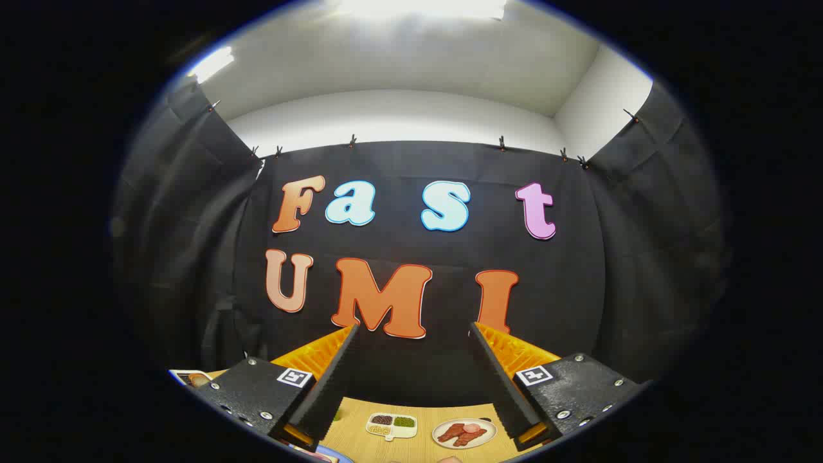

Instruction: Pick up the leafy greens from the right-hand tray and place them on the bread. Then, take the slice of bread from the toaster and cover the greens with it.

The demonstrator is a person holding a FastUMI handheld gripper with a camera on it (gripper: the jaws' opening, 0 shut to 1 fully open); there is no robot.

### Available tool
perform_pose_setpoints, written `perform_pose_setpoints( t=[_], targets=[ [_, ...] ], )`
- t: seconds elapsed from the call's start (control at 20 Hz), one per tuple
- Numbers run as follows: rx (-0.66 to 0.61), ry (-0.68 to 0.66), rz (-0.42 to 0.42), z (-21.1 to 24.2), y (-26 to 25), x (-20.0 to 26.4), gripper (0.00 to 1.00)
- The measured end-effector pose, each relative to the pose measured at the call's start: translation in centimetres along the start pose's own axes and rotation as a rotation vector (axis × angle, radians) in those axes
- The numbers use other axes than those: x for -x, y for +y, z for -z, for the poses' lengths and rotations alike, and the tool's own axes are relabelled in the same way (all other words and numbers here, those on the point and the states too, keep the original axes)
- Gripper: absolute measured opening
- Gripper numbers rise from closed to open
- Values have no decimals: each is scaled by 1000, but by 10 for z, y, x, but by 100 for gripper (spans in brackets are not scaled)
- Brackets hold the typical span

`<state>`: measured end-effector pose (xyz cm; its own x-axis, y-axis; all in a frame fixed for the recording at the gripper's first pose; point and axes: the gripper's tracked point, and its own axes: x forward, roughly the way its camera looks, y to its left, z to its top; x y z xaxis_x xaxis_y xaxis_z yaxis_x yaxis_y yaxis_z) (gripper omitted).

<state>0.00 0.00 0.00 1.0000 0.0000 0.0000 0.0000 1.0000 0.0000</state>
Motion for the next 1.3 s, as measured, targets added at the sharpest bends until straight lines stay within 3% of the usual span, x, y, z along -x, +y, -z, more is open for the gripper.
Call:
perform_pose_setpoints(
  t=[0.8, 1.3],
  targets=[
    [10, -5, -10, -5, 6, 6, 99],
    [7, 60, 14, 25, -2, 6, 99]
  ],
)
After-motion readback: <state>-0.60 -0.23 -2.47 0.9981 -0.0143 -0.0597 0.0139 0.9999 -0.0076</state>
